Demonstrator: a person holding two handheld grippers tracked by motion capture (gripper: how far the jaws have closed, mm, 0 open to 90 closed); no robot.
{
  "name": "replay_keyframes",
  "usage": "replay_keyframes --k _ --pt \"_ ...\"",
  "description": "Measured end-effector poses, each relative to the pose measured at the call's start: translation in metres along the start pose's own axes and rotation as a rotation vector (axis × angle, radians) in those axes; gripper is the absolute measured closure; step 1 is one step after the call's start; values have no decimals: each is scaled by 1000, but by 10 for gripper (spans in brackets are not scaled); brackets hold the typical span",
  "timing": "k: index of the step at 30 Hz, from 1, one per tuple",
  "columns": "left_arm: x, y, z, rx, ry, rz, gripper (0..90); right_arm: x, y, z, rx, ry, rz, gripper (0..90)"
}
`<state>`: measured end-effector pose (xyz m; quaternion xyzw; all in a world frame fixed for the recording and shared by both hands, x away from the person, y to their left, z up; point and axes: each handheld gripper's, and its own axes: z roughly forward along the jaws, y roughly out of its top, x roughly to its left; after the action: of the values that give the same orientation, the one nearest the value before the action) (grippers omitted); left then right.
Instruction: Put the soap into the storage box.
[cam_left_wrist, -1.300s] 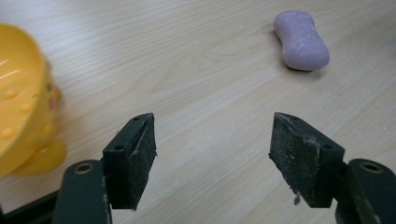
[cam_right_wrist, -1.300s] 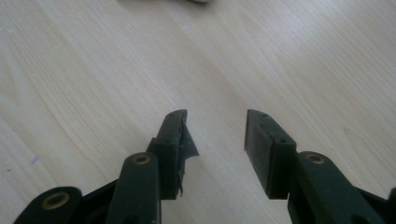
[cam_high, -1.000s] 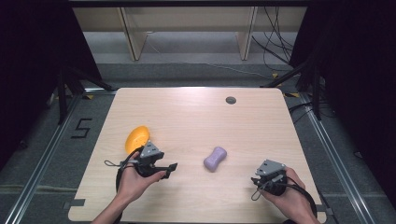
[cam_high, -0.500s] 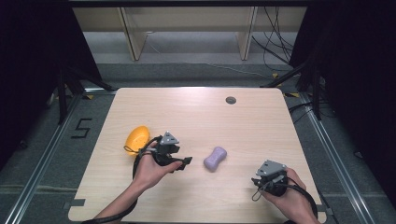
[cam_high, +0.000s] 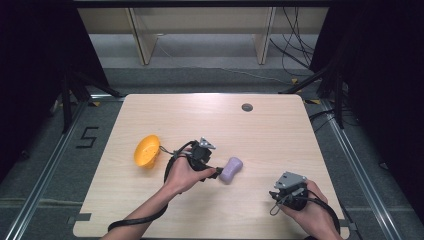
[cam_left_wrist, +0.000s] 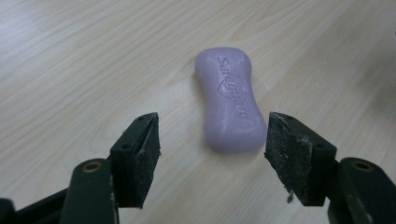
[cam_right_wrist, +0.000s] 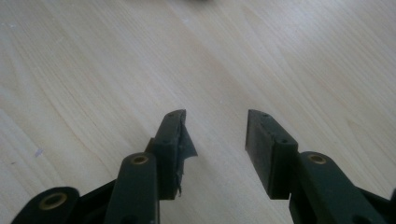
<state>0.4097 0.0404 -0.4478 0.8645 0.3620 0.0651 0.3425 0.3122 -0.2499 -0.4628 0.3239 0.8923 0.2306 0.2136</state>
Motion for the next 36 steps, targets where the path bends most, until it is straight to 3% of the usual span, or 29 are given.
replay_keyframes --k 6,7,13,14,15,18,36 --pt "-3 10 15 44 -10 15 342 -1 0 0 -1 7 -3 579" --pt "-5 11 19 21 -7 -6 342 0 0 0 -1 8 -1 579" --pt "-8 17 33 51 -5 -14 341 0 0 0 -1 7 2 578" --pt "-7 18 34 70 -5 1 341 0 0 0 -1 6 1 578" --pt "-10 18 38 44 4 -24 341 0 0 0 -1 7 1 577" --pt "-9 20 40 86 3 12 341 0 0 0 -2 7 1 577" --pt "-18 25 65 133 4 -20 339 0 0 0 -4 10 -1 572"
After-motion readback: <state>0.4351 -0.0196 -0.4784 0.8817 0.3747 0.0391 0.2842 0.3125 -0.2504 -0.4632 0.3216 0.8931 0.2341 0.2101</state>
